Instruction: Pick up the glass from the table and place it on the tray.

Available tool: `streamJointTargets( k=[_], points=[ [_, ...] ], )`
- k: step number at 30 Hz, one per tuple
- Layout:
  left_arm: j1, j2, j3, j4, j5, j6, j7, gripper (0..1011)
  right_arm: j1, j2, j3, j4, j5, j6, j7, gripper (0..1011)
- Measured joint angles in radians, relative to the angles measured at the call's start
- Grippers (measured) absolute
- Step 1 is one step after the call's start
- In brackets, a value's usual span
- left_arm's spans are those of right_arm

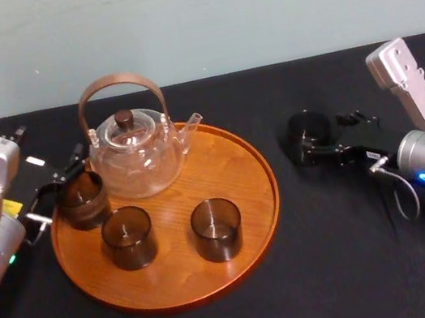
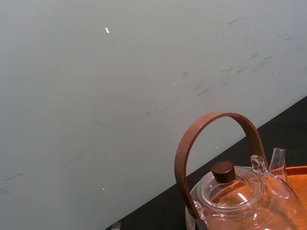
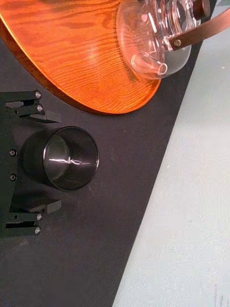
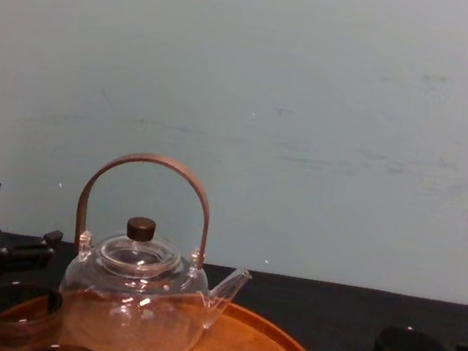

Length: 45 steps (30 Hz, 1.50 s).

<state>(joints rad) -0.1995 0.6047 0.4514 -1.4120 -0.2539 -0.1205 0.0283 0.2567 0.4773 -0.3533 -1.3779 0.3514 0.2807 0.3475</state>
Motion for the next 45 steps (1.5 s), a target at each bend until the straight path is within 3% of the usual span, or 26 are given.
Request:
streamJointTargets(
  k=[26, 37, 42, 45],
  points=[
    [0.000, 0.000, 0.000, 0.000, 0.000, 0.000, 0.000, 1001, 0.096, -0.083, -0.019, 0.131, -0.081, 0.007, 0.020, 1002],
    [0.000, 0.000, 0.000, 0.000, 0.000, 0.000, 0.000, 1001, 0.096, -0.083, -0.019, 0.131, -0.083, 0.005, 0.019, 1003],
    [0.000, 0.000, 0.000, 0.000, 0.000, 0.000, 0.000, 1001, 0.095, -0.083, -0.018, 0.130, -0.080, 0.005, 0.018, 906],
    [0.000, 0.000, 0.000, 0.000, 0.000, 0.000, 0.000, 1001, 0.095, -0.083, -0.018, 0.129, -0.080, 0.005, 0.018, 905]
  ],
)
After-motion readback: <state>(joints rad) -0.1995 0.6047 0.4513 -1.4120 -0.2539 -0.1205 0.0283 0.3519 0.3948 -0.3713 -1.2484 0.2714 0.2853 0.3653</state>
